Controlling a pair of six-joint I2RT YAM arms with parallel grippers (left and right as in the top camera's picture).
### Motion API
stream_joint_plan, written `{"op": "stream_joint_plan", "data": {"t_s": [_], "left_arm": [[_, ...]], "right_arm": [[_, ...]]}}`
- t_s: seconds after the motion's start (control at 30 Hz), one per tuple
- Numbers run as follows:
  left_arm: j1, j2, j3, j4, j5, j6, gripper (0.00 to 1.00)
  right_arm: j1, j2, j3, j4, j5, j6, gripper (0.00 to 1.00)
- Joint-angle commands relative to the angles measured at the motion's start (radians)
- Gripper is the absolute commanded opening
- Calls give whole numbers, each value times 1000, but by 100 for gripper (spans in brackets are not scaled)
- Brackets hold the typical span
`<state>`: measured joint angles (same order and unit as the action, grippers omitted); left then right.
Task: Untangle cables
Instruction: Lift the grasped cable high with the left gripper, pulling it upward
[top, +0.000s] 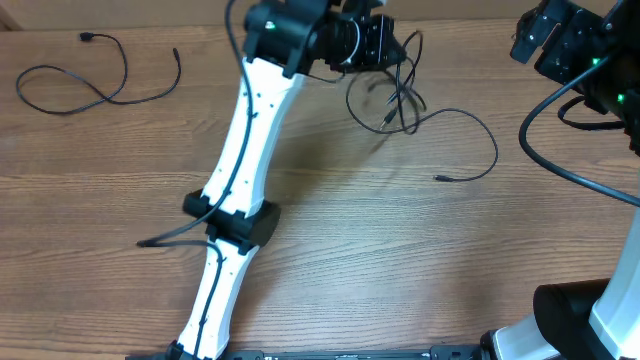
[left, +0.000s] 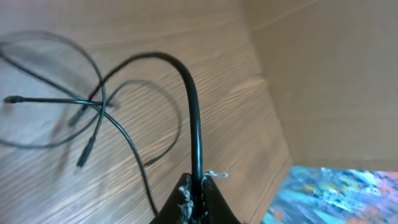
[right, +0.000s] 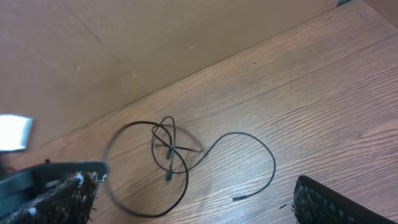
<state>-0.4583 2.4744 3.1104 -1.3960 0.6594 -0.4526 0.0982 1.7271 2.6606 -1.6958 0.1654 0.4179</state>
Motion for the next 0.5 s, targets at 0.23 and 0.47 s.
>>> {"op": "stream_joint_plan", "data": {"t_s": [0.23, 0.47], "left_arm": [[60, -246, 32, -9, -64, 27, 4], [154, -348, 32, 22, 52, 26, 4]], "right_arm": [[-2, -4, -4, 2, 17, -4, 100], [-2, -4, -4, 2, 17, -4, 100]]}}
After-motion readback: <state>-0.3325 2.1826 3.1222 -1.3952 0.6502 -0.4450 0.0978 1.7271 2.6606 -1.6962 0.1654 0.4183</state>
